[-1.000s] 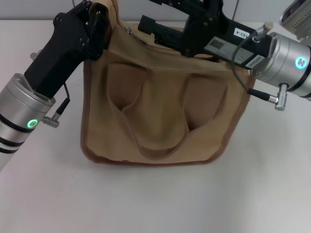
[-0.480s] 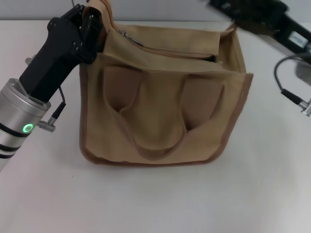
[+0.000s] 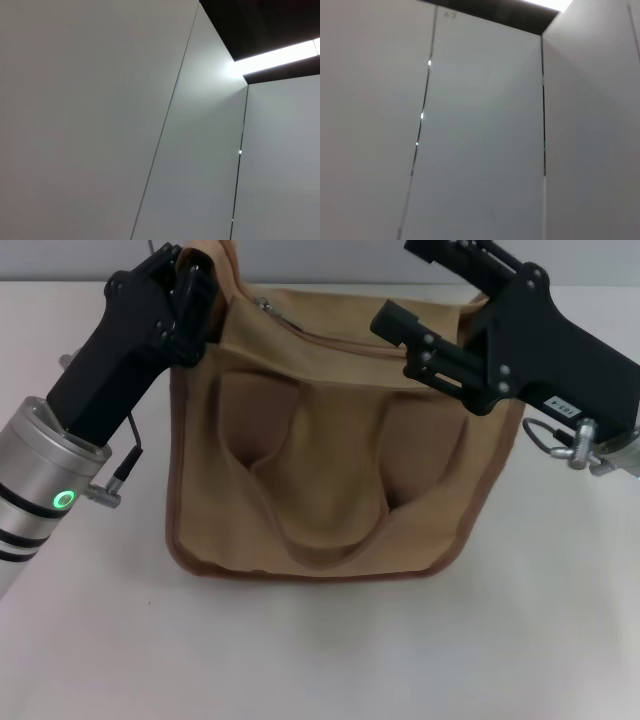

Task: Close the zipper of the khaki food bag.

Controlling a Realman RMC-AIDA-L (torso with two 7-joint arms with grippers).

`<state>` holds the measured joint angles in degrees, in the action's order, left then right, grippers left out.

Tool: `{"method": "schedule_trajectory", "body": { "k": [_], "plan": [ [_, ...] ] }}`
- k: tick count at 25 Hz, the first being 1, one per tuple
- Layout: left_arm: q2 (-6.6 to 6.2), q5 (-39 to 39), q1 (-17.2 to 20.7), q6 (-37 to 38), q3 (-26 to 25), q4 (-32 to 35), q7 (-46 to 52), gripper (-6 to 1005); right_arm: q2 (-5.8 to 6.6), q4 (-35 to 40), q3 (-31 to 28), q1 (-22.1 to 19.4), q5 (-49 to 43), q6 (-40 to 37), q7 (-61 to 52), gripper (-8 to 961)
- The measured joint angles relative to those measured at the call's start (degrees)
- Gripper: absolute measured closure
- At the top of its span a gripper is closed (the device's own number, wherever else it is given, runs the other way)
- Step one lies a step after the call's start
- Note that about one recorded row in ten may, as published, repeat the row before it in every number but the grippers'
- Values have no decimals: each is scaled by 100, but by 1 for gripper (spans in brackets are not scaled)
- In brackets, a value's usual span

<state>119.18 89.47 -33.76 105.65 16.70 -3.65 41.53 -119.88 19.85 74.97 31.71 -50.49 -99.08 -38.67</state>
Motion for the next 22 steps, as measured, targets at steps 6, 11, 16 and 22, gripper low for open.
{"method": "schedule_trajectory", "body": {
  "k": [6, 11, 16, 22],
  "plan": [
    [0, 9, -90, -26, 0, -76, 3, 940, 0, -199, 501, -21, 771, 167, 2088, 197],
    [0, 7, -134, -30, -9, -101, 4, 938, 0, -154, 654, 48, 799, 735, 2529, 197],
    [0, 36, -194, -46, -70, -159, -6, 937, 0, -112, 934, 173, 937, 1250, 2580, 196],
    [0, 34, -226, -57, -73, -163, -28, 935, 0, 21, 1804, 257, 1650, 1682, 2916, 196]
  ]
}}
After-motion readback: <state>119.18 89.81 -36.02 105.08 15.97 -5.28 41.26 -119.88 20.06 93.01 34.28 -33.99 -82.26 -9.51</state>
